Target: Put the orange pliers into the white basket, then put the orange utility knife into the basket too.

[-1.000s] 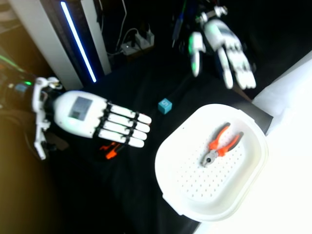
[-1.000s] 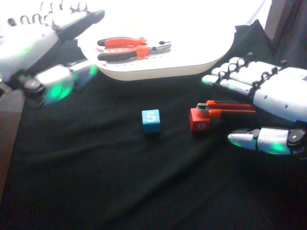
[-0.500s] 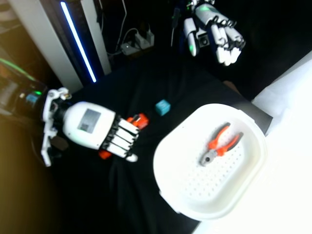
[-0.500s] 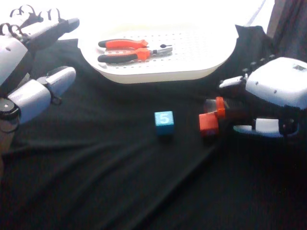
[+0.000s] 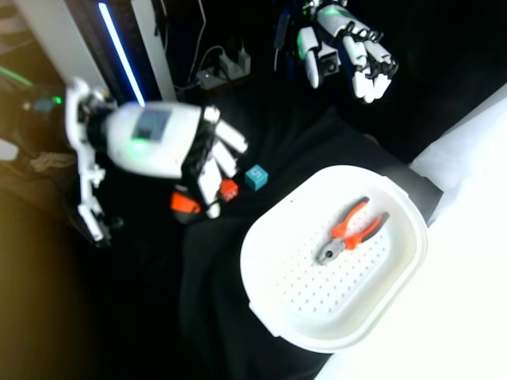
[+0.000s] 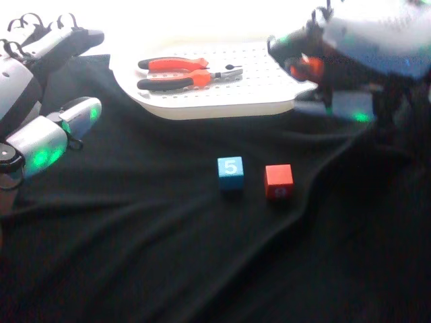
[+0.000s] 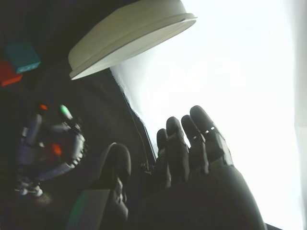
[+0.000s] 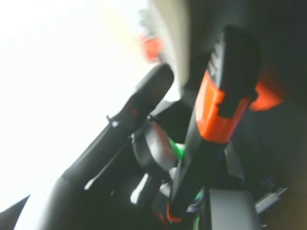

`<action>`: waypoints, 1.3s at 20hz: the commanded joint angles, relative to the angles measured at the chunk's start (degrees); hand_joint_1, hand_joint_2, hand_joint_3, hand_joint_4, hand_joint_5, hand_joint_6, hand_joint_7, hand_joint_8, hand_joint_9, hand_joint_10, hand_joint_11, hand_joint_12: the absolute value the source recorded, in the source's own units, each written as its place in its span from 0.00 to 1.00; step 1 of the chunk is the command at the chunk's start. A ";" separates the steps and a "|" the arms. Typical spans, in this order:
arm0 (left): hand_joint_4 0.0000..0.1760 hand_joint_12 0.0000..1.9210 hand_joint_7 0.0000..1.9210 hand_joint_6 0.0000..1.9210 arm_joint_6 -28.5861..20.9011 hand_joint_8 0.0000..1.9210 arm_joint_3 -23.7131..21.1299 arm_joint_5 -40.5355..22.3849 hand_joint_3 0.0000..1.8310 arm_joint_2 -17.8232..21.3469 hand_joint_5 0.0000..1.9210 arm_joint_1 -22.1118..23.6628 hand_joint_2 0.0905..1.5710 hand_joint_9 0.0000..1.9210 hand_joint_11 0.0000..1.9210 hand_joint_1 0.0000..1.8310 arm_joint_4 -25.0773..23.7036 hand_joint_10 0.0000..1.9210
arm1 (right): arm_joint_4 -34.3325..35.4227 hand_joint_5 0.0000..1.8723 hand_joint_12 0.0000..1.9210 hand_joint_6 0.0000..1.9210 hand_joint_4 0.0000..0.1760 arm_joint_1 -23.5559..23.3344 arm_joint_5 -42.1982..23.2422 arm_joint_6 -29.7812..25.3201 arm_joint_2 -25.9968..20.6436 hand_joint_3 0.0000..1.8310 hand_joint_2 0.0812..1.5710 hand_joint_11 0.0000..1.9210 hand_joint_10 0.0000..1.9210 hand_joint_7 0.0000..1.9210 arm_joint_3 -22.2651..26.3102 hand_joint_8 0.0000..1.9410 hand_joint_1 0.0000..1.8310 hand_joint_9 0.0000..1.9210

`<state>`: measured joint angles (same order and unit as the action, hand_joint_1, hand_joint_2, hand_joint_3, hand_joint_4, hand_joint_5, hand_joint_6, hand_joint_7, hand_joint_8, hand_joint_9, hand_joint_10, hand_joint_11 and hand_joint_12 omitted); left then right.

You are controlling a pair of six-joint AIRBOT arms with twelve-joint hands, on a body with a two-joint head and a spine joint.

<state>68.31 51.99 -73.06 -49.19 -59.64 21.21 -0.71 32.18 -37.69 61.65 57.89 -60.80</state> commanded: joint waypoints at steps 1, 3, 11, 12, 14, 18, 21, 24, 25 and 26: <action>0.00 0.70 0.20 0.20 -0.12 0.01 -0.14 -7.67 0.00 -0.07 0.07 0.29 0.94 0.00 0.00 0.22 -1.23 0.46 | -0.36 0.54 1.00 1.00 0.96 -2.30 -3.91 0.23 1.29 0.00 0.79 0.79 1.00 0.65 -1.30 1.00 0.76 0.76; 0.00 0.71 0.19 0.21 -0.26 0.00 -0.11 -7.58 0.00 -0.21 0.06 0.22 0.96 0.00 0.00 0.23 -1.31 0.44 | -1.35 0.57 1.00 1.00 0.96 -6.26 1.22 0.23 4.94 0.00 0.77 0.83 1.00 0.70 -5.15 1.00 0.77 0.78; 0.00 0.73 0.19 0.19 -2.30 0.00 1.63 -7.16 0.00 -2.38 0.09 0.26 0.94 0.00 0.00 0.26 -1.67 0.43 | -1.15 0.37 1.00 0.83 0.00 -11.27 21.95 0.30 22.78 0.01 0.80 0.46 1.00 0.35 -25.09 1.00 0.60 0.40; 0.00 0.73 0.19 0.19 -2.33 0.00 1.68 -7.20 0.00 -2.43 0.09 0.26 0.94 0.00 0.00 0.26 -1.67 0.43 | -0.56 0.37 1.00 0.83 0.00 -11.27 22.75 0.30 23.55 0.01 0.80 0.46 1.00 0.35 -26.19 1.00 0.60 0.40; 0.00 0.73 0.19 0.20 -2.42 0.00 1.73 -7.29 0.00 -2.52 0.08 0.27 0.95 0.00 0.00 0.27 -1.73 0.43 | 0.51 0.10 0.73 0.32 0.26 -11.27 23.49 0.29 23.95 0.00 0.74 0.02 0.50 0.15 -27.20 0.34 0.45 0.09; 0.00 0.67 0.18 0.25 -2.69 0.00 1.94 -7.43 0.00 -2.82 0.05 0.26 0.94 0.00 0.00 0.28 -1.59 0.39 | 1.19 0.00 0.00 0.00 0.68 -11.58 22.73 0.29 23.69 0.00 0.69 0.00 0.00 0.00 -26.70 0.00 0.35 0.00; 0.00 0.68 0.18 0.30 -2.75 0.00 1.85 -7.59 0.00 -2.78 0.03 0.26 0.94 0.00 0.00 0.29 -1.41 0.42 | 1.20 0.00 0.00 0.00 0.60 -13.06 20.53 0.29 20.51 0.00 0.69 0.00 0.00 0.00 -23.68 0.00 0.34 0.00; 0.00 0.72 0.18 0.36 -2.77 0.00 1.68 -7.67 0.00 -2.79 0.00 0.22 0.95 0.00 0.00 0.28 -1.18 0.44 | 1.23 0.00 0.00 0.00 0.60 -13.89 15.21 0.28 15.86 0.00 0.64 0.00 0.00 0.00 -19.21 0.00 0.32 0.00; 0.00 0.72 0.18 0.36 -2.77 0.00 1.66 -7.67 0.00 -2.80 0.00 0.22 0.95 0.00 0.00 0.28 -1.16 0.44 | 1.23 0.00 0.00 0.00 0.60 -13.96 14.33 0.28 15.15 0.00 0.64 0.00 0.00 0.00 -18.62 0.00 0.32 0.00; 0.00 0.72 0.18 0.36 -2.77 0.00 1.64 -7.66 0.00 -2.81 0.00 0.22 0.95 0.00 0.00 0.28 -1.16 0.44 | 1.24 0.00 0.00 0.00 0.71 -14.03 10.73 0.24 13.00 0.00 0.65 0.00 0.00 0.00 -16.37 0.00 0.28 0.00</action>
<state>65.93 53.56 -73.54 -51.75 -59.64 21.06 0.51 19.11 -18.06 61.73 70.24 -76.95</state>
